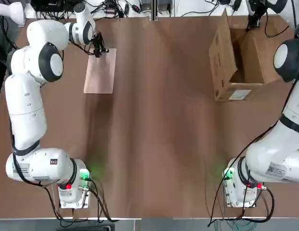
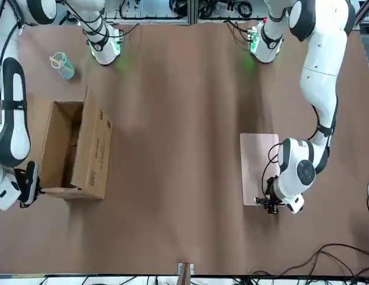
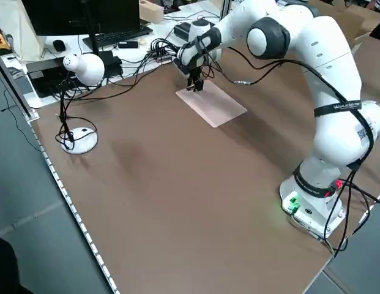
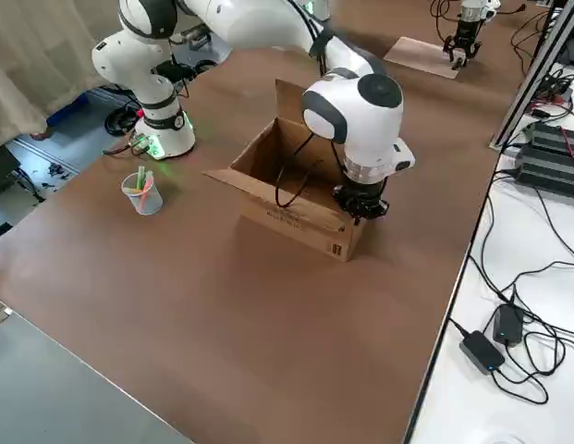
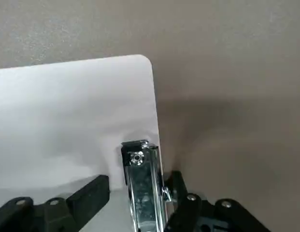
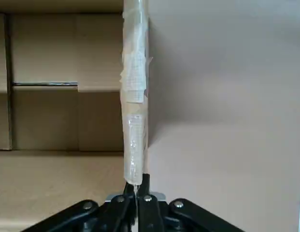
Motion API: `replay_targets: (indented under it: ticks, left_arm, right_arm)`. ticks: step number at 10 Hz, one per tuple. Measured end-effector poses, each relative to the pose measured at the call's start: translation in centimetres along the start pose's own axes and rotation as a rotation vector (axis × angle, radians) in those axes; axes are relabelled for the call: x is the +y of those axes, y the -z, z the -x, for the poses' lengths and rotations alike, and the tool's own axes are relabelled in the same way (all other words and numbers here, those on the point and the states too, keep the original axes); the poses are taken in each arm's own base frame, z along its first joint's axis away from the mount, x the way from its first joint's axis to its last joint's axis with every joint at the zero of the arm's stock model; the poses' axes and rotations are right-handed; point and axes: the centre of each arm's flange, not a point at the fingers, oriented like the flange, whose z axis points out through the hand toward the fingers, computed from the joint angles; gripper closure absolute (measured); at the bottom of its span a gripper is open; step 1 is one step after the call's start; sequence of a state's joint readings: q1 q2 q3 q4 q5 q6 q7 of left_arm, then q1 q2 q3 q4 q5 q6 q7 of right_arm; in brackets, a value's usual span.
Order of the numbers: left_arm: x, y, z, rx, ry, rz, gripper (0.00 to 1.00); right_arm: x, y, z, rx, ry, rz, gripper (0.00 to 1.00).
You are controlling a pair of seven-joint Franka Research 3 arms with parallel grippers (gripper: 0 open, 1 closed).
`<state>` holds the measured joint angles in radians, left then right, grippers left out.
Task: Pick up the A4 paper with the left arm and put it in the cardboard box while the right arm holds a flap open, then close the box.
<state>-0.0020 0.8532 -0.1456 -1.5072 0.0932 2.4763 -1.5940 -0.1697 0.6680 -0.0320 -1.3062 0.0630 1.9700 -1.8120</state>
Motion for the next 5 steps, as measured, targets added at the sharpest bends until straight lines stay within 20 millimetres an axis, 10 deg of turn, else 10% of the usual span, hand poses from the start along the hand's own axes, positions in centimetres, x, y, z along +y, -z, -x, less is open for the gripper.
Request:
replay_targets:
  ticks: [5]
  left_arm:
    - [0.3,0.3,0.1,0.000,-0.001,0.014,0.67]
  right_arm:
    - [0.6,0.4,-7.1,0.010,-0.030,-0.039,0.96]
